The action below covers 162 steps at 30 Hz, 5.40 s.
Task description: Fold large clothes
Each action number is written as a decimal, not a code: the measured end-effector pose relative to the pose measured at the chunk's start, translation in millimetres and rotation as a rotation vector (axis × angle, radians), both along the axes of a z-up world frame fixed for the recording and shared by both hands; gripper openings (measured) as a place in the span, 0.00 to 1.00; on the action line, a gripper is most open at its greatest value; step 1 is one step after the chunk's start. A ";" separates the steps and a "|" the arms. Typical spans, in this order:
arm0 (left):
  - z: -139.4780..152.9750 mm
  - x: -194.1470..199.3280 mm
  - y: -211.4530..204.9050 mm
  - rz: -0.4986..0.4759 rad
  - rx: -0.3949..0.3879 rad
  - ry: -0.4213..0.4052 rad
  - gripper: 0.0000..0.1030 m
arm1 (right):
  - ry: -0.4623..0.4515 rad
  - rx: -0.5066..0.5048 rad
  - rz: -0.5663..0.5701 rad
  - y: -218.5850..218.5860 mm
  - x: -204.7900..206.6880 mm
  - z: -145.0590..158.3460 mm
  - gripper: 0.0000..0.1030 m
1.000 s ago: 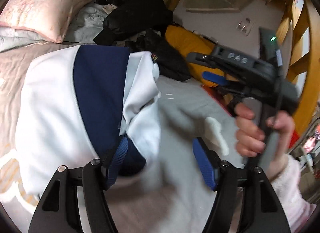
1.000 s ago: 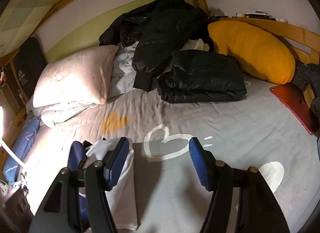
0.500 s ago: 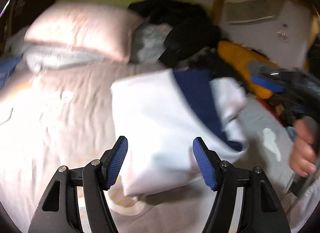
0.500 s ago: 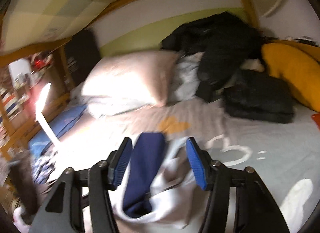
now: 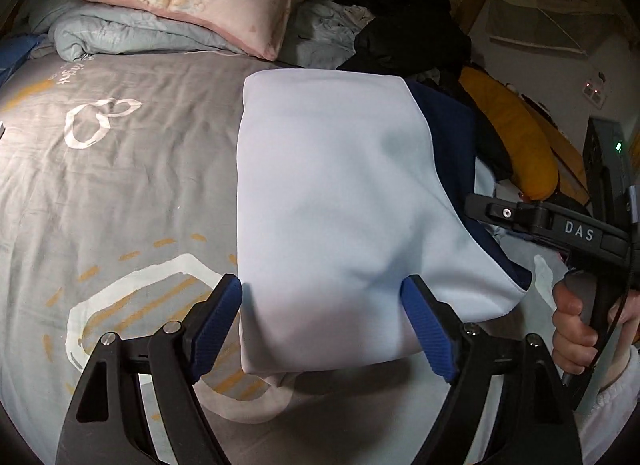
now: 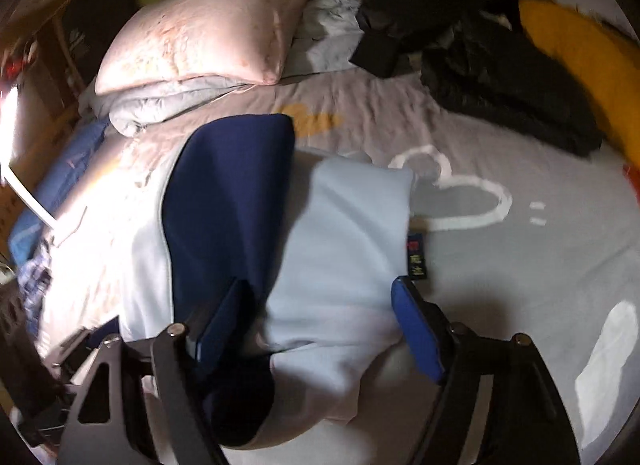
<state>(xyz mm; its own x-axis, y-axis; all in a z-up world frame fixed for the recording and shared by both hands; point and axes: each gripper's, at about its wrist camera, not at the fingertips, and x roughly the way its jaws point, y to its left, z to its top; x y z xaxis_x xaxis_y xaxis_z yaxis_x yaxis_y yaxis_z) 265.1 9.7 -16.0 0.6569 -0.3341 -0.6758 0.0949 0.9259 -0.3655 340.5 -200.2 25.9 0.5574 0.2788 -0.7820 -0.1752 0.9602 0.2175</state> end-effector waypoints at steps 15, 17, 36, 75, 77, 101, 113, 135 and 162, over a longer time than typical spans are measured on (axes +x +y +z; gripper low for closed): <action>4.2 -9.0 2.5 0.013 -0.007 -0.014 0.81 | 0.044 0.158 -0.021 -25.3 -3.1 -9.4 0.83; 6.8 -8.5 2.1 -0.012 -0.021 -0.020 0.83 | 0.040 0.168 -0.008 -24.6 -3.8 -8.3 0.83; -47.5 69.8 49.4 -0.052 -0.515 0.172 1.00 | 0.154 0.570 0.122 -22.4 37.0 -69.7 0.74; 96.4 439.6 -305.6 -0.421 -0.183 -0.057 0.63 | -0.290 0.453 -0.264 -322.2 270.4 70.8 0.49; 63.8 460.4 -316.9 -0.391 -0.125 -0.056 0.70 | -0.228 0.468 -0.341 -335.2 296.9 20.7 0.53; 74.3 227.1 -183.7 -0.158 0.162 -0.516 1.00 | -0.628 -0.191 -0.376 -197.5 108.2 39.3 1.00; 36.3 194.4 -177.6 -0.048 0.244 -0.631 1.00 | -0.829 -0.419 -0.330 -156.9 72.9 23.2 1.00; 34.7 197.3 -179.0 -0.057 0.251 -0.618 1.00 | -0.724 -0.379 -0.373 -166.4 80.4 18.9 1.00; 31.1 201.8 -179.5 -0.065 0.266 -0.590 1.00 | -0.705 -0.379 -0.361 -166.1 81.5 17.0 1.00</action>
